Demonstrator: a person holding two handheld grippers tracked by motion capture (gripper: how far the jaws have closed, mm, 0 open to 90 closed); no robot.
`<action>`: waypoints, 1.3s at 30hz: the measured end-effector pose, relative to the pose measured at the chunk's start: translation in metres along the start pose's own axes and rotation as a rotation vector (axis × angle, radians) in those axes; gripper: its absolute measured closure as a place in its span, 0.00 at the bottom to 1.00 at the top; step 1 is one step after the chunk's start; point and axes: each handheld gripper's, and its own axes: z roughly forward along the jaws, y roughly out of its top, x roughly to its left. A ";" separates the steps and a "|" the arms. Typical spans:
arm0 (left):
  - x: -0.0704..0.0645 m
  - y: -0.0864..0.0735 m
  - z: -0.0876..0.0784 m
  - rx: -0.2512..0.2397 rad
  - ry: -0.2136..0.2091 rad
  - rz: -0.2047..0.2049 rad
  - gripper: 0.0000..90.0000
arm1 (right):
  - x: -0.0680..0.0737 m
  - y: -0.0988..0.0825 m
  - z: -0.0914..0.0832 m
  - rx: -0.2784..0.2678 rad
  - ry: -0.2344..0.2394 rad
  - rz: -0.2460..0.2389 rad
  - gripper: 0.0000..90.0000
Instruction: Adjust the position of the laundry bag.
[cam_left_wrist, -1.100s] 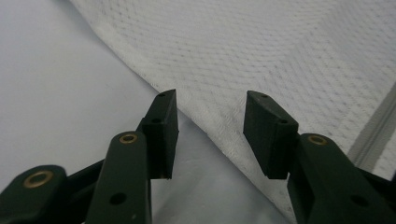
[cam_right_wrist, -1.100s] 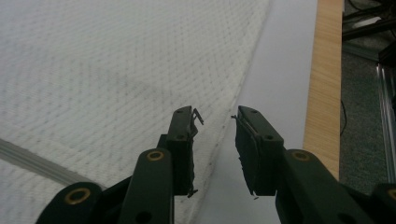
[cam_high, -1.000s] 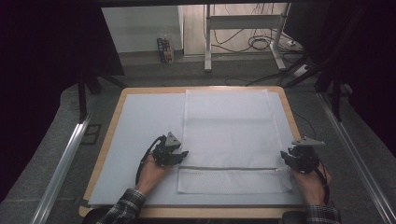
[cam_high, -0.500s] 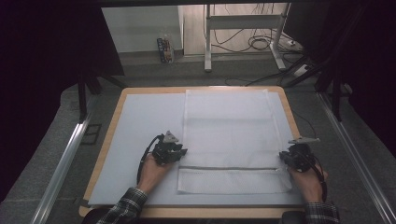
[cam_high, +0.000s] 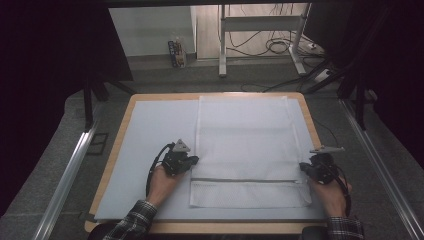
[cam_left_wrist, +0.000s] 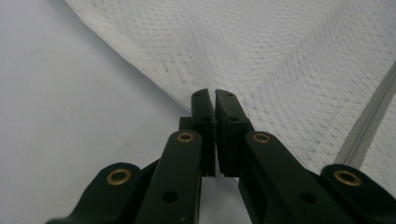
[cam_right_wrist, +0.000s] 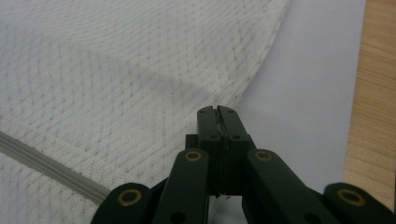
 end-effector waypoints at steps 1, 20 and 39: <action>0.001 0.000 -0.001 0.003 -0.002 0.005 0.97 | 0.001 0.001 -0.001 -0.005 0.004 -0.007 0.98; 0.014 -0.013 -0.031 0.054 -0.018 -0.027 0.97 | 0.027 0.008 -0.003 -0.013 0.063 -0.091 0.98; 0.030 -0.035 -0.062 0.102 0.003 -0.046 0.96 | 0.065 0.014 0.006 0.004 0.140 -0.186 0.98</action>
